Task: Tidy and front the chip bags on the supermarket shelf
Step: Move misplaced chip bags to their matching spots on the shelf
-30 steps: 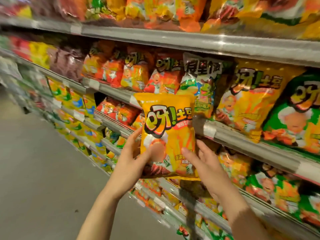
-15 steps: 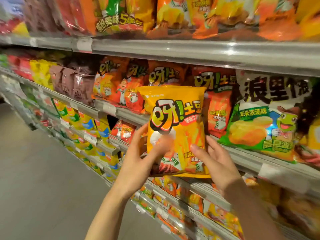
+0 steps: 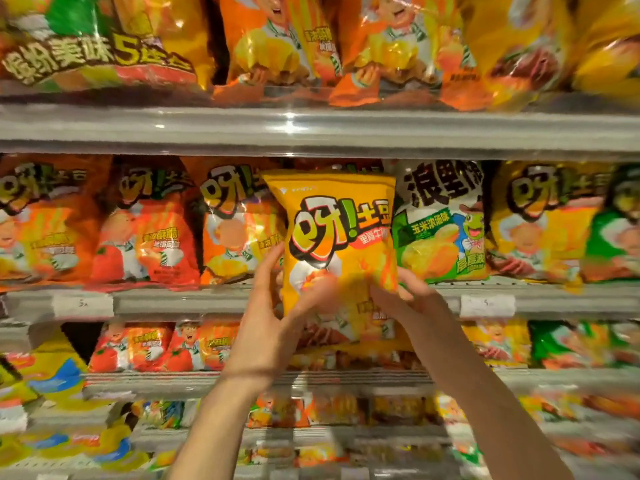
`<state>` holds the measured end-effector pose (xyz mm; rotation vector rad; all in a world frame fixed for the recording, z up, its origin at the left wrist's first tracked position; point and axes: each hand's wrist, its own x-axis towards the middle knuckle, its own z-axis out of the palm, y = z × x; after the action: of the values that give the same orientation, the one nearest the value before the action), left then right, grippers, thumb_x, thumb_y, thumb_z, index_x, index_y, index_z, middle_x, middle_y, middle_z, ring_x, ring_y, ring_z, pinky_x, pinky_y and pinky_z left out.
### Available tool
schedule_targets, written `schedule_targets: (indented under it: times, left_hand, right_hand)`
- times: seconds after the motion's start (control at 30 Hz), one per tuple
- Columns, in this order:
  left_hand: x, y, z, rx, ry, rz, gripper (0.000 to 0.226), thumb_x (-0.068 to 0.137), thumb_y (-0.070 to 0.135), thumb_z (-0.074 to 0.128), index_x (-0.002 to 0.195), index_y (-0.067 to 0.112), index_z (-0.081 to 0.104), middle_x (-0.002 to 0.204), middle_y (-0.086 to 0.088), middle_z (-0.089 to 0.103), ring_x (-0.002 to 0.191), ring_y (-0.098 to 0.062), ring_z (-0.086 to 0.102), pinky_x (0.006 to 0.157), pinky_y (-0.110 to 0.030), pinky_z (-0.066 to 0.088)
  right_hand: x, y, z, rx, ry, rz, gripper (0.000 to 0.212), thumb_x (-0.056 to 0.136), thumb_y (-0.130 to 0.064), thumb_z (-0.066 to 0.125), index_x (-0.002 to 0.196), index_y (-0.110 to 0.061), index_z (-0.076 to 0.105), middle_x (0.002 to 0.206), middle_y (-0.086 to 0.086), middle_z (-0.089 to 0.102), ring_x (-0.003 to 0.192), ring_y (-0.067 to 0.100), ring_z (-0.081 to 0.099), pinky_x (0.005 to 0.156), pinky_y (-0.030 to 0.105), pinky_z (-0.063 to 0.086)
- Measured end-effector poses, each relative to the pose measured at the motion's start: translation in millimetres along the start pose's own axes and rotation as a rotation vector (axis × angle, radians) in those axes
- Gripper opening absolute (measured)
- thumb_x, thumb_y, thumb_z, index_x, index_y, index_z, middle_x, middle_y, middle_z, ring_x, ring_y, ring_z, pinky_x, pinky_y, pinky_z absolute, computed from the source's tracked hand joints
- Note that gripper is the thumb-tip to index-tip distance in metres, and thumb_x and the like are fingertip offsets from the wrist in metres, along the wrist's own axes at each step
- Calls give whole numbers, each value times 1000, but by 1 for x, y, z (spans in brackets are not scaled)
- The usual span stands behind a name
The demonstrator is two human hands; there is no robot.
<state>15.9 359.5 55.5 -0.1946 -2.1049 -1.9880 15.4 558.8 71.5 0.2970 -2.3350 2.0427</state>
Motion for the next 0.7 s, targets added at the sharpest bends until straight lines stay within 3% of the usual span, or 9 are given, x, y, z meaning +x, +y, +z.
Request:
schedule_targets:
  times: [0.07,0.1,0.17,0.23,0.37,0.5,0.53,0.6,0.7]
  left_hand:
    - [2,3,5,-44,-62,20,74,84,42,76,147,42,39,115,38,67,109,11,65,88,-21,57]
    - [2,4,7,-52,-82,24,72,86,34,74,149,36,39,117,29,71,109,7,68,90,-22,58]
    - [3,3,11,-70,-110,31,69,90,27,71,151,29,39,120,12,73,106,0,71,86,-20,58]
    - [4,5,17,-89,-119,34,64,93,19,70,149,26,40,116,10,75,98,1,72,75,-13,56]
    - [7,5,31,-134,-87,38,64,93,12,71,149,21,41,113,13,73,94,3,73,69,-14,56]
    - [13,6,35,-78,24,55,77,83,43,80,149,34,41,125,17,68,108,6,68,94,-26,55]
    - [13,8,36,-67,46,51,75,83,44,80,147,36,41,123,20,66,105,11,67,95,-22,54]
    - [13,13,39,-18,87,58,66,88,36,75,144,35,40,115,32,56,92,30,58,81,0,47]
    - [15,16,42,44,131,45,67,92,27,71,150,25,37,111,37,45,82,42,46,69,11,36]
  right_hand:
    - [-3,0,-4,-30,23,-1,43,81,-63,71,118,-42,67,104,-3,78,106,33,68,99,58,50]
    - [-5,1,-6,-20,35,9,41,82,-59,72,119,-40,66,102,-5,78,105,29,69,98,53,53]
    - [-8,4,-10,58,50,38,32,87,-39,70,118,-34,63,97,-15,79,93,6,73,84,25,58]
    - [-10,4,-14,103,46,65,33,91,-25,69,123,-26,62,102,-14,79,93,0,72,73,14,55]
    - [-10,0,-25,88,71,68,39,96,-18,63,134,-14,58,117,-1,75,99,3,72,74,14,54]
    - [-3,-12,-61,-59,296,-50,42,91,-31,70,131,-20,61,118,-7,70,102,-5,67,95,22,54]
    - [1,-14,-73,-165,379,-84,41,92,-37,70,130,-22,61,118,-9,69,103,-6,66,96,21,52]
    - [16,-16,-96,-347,529,-137,48,92,-47,68,132,-23,58,123,-7,64,107,-2,62,94,19,48]
    - [44,-15,-114,-562,545,-92,75,88,-63,64,146,-19,45,145,3,51,131,18,51,106,35,44]
